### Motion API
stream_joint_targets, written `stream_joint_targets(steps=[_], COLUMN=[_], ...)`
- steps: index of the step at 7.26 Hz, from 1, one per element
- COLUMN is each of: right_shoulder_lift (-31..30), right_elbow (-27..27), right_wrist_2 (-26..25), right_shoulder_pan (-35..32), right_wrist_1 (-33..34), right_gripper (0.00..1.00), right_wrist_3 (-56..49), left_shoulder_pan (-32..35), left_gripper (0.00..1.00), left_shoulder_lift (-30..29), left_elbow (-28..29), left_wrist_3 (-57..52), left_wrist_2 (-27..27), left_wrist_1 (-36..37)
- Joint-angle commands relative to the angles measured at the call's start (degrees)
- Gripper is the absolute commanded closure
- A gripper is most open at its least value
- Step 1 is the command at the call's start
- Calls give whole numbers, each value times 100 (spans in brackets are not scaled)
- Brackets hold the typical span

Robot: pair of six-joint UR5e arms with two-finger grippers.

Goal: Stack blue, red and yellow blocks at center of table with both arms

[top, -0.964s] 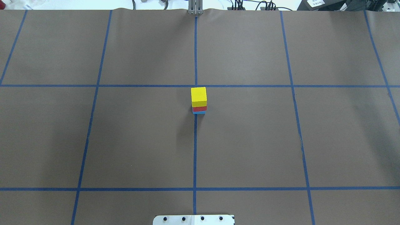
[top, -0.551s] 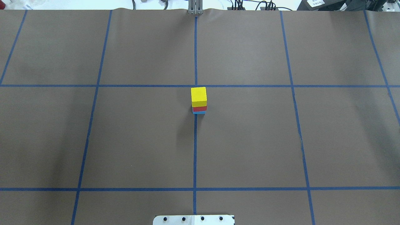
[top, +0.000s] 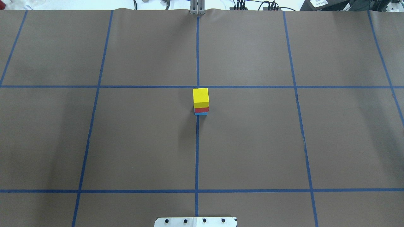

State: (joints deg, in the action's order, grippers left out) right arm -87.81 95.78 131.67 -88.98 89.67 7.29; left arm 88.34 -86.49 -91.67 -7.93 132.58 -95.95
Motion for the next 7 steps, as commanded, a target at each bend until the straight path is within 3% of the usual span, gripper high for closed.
stream_joint_targets(steps=[1,7], right_shoulder_lift=[-157,-167], right_elbow=[55,169], right_wrist_2=[-141,-177], right_shoulder_pan=[47,126], right_wrist_1=[-46,-20], right_gripper=[0,0], right_wrist_3=[-8,-8], left_shoulder_pan=[-19,-19], left_gripper=[0,0], left_shoulder_lift=[-17,-8], left_elbow=[-27,-71], left_wrist_3=[-25,-25], left_wrist_2=[-21,-13], left_wrist_1=[-29,-20])
